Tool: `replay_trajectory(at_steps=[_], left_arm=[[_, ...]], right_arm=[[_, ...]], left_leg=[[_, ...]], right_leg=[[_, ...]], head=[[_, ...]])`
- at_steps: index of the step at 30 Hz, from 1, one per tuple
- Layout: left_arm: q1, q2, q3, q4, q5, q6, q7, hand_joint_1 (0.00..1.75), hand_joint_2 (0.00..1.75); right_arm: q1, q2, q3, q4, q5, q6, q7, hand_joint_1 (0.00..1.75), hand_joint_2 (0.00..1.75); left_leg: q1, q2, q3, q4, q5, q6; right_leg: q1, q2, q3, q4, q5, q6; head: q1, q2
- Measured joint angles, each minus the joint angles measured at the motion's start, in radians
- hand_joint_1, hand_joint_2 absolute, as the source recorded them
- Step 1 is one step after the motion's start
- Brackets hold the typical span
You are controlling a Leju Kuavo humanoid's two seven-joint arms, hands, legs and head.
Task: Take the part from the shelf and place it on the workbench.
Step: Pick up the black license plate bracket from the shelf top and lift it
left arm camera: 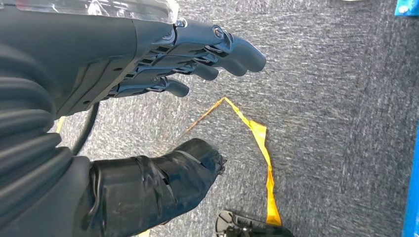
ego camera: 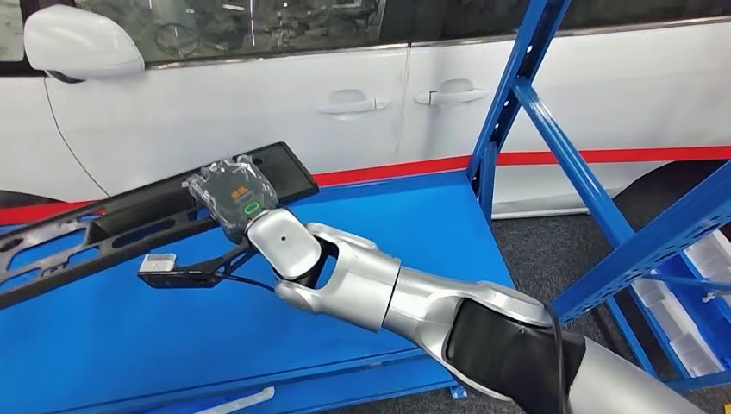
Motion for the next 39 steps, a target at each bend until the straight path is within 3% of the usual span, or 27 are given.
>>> replay_trajectory(at_steps=[2,3,4,7,8,10,13,15,18,19,20,22,25,27,30,31,33,35,36,37,38,39], left_arm=[[-0.001,-0.003,0.0,0.0,0.0,0.005,0.005,0.0,1.75],[0.0,-0.004,0.0,0.0,0.0,0.007,0.007,0.0,1.75],[0.0,-0.006,0.0,0.0,0.001,0.008,0.009,0.0,1.75],[0.001,-0.01,0.0,0.0,0.001,0.01,0.012,0.0,1.75],[0.0,-0.01,0.0,0.0,0.001,0.011,0.012,0.0,1.75],[-0.001,-0.01,0.0,0.0,0.002,0.013,0.012,0.0,1.75],[-0.001,-0.011,0.0,0.0,0.004,0.015,0.013,0.0,1.75],[-0.001,-0.011,0.0,0.0,0.004,0.015,0.013,0.0,1.75],[-0.001,-0.012,0.0,0.0,0.004,0.015,0.013,0.0,1.75],[-0.001,-0.012,0.0,0.0,0.004,0.015,0.013,0.0,1.75],[-0.001,-0.012,0.0,0.0,0.004,0.015,0.013,0.0,1.75],[-0.001,-0.013,0.0,0.0,0.004,0.016,0.013,0.0,1.75],[-0.004,-0.013,0.0,0.0,0.004,0.017,0.013,0.0,1.75],[-0.007,-0.012,0.0,0.0,0.004,0.017,0.013,0.0,1.75],[-0.006,-0.013,0.0,0.0,0.006,0.02,0.013,0.0,1.75],[-0.005,-0.013,0.0,0.0,0.007,0.021,0.013,0.0,1.75],[-0.005,-0.014,0.0,0.0,0.009,0.021,0.013,0.0,1.75],[-0.005,-0.015,0.0,0.0,0.009,0.021,0.013,0.0,1.75],[-0.005,-0.016,0.0,0.0,0.01,0.021,0.013,0.0,1.75],[-0.004,-0.016,0.0,0.0,0.01,0.022,0.013,0.0,1.75],[-0.004,-0.017,0.0,0.0,0.01,0.022,0.013,0.0,1.75],[-0.003,-0.017,0.0,0.0,0.01,0.022,0.013,0.0,1.75]], right_arm=[[0.007,-0.004,-0.004,-0.02,0.007,-0.006,-0.001,1.75,1.75],[0.012,-0.006,-0.006,-0.028,0.009,-0.008,-0.001,1.75,1.75],[0.016,-0.008,-0.007,-0.036,0.011,-0.009,-0.001,1.75,1.75],[0.02,-0.013,-0.009,-0.056,0.014,-0.01,-0.002,1.75,1.75],[0.02,-0.014,-0.01,-0.063,0.015,-0.011,-0.002,1.75,1.75],[0.021,-0.014,-0.014,-0.075,0.013,-0.013,-0.001,1.75,1.75],[0.021,-0.015,-0.021,-0.089,0.011,-0.015,0.0,1.75,1.75],[0.021,-0.016,-0.024,-0.096,0.011,-0.015,0.001,1.75,1.75],[0.022,-0.016,-0.026,-0.102,0.009,-0.015,0.0,1.75,1.75],[0.023,-0.016,-0.026,-0.103,0.009,-0.015,0.0,1.75,1.75],[0.024,-0.016,-0.026,-0.103,0.009,-0.015,0.0,1.75,1.75],[0.026,-0.016,-0.026,-0.103,0.008,-0.015,0.0,1.75,1.75],[0.027,-0.016,-0.029,-0.109,0.002,-0.016,0.0,1.75,1.75],[0.026,-0.016,-0.035,-0.115,-0.006,-0.018,0.0,1.75,1.75],[0.026,-0.016,-0.039,-0.12,-0.023,-0.021,0.0,1.75,1.75],[0.026,-0.017,-0.039,-0.122,-0.027,-0.023,0.0,1.75,1.75],[0.026,-0.018,-0.041,-0.124,-0.032,-0.031,0.0,1.75,1.75],[0.027,-0.02,-0.042,-0.126,-0.033,-0.043,0.0,1.75,1.75],[0.029,-0.021,-0.042,-0.126,-0.033,-0.047,0.0,1.75,1.75],[0.03,-0.022,-0.042,-0.126,-0.033,-0.049,0.0,1.75,1.75],[0.031,-0.023,-0.042,-0.126,-0.033,-0.05,0.0,1.75,1.75],[0.031,-0.024,-0.042,-0.127,-0.033,-0.05,0.0,1.75,1.75]], left_leg=[[0.0,0.0,0.0,0.002,-0.001,0.004],[0.0,0.0,0.0,0.003,-0.001,0.005],[0.001,0.0,0.0,0.005,-0.002,0.004],[0.001,-0.003,-0.001,0.015,-0.007,-0.002],[0.0,-0.003,-0.004,0.02,-0.009,-0.005],[-0.003,-0.004,-0.011,0.026,-0.01,-0.013],[-0.001,-0.004,-0.016,0.028,-0.009,-0.027],[0.001,-0.002,-0.032,0.067,-0.045,-0.037],[0.002,-0.001,-0.094,0.235,-0.147,-0.048],[0.002,-0.001,-0.109,0.279,-0.166,-0.049],[0.002,-0.001,-0.107,0.289,-0.167,-0.049],[0.002,-0.001,-0.072,0.245,-0.141,-0.044],[-0.003,-0.001,0.032,0.077,-0.089,-0.029],[-0.009,-0.001,0.059,0.02,-0.078,-0.022],[-0.012,0.0,0.053,0.009,-0.058,-0.009],[-0.009,0.001,0.052,0.002,-0.047,-0.003],[-0.003,0.006,0.042,-0.009,-0.023,0.007],[-0.003,0.007,0.021,-0.008,-0.007,0.012],[-0.003,0.007,0.01,-0.006,-0.001,0.011],[-0.002,0.007,-0.001,-0.003,0.005,0.009],[-0.001,0.007,-0.012,0.001,0.01,0.006],[0.001,0.007,-0.022,0.007,0.015,0.003]], right_leg=[[-0.004,-0.001,-0.056,0.119,-0.05,0.006],[-0.006,-0.001,-0.072,0.149,-0.054,0.007],[-0.007,-0.001,-0.071,0.145,-0.04,0.008],[-0.011,-0.001,0.001,-0.006,0.047,0.004],[-0.01,0.0,0.022,-0.05,0.061,0.002],[-0.008,0.001,0.036,-0.084,0.065,-0.004],[-0.006,0.003,0.034,-0.092,0.073,-0.02],[-0.01,0.001,0.032,-0.099,0.082,-0.034],[-0.008,-0.001,0.021,-0.1,0.092,-0.043],[-0.007,-0.001,0.017,-0.1,0.095,-0.044],[-0.006,-0.001,0.012,-0.099,0.099,-0.045],[-0.003,-0.001,0.003,-0.098,0.107,-0.045],[0.0,-0.001,-0.007,-0.098,0.119,-0.041],[0.002,-0.001,-0.011,-0.098,0.127,-0.033],[0.001,-0.003,-0.013,-0.105,0.14,-0.015],[0.001,-0.003,-0.017,-0.099,0.131,-0.01],[-0.001,-0.004,-0.043,-0.03,0.061,0.0],[-0.006,-0.004,-0.078,0.094,-0.029,0.008],[-0.009,-0.004,-0.085,0.139,-0.052,0.011],[-0.012,-0.004,-0.077,0.158,-0.058,0.014],[-0.014,-0.005,-0.051,0.139,-0.047,0.017],[-0.017,-0.005,-0.007,0.084,-0.026,0.019]], head=[[0.001,0.0],[0.001,0.0],[0.001,0.0],[0.002,0.0],[0.001,0.0],[0.0,0.0],[0.0,0.0],[-0.001,0.0],[-0.002,0.0],[-0.002,0.0],[-0.002,0.0],[-0.002,0.0],[-0.002,0.0],[-0.001,0.0],[-0.001,0.0],[-0.001,0.0],[0.003,0.0],[0.006,0.0],[0.007,0.0],[0.007,0.0],[0.007,0.0],[0.007,0.0]])
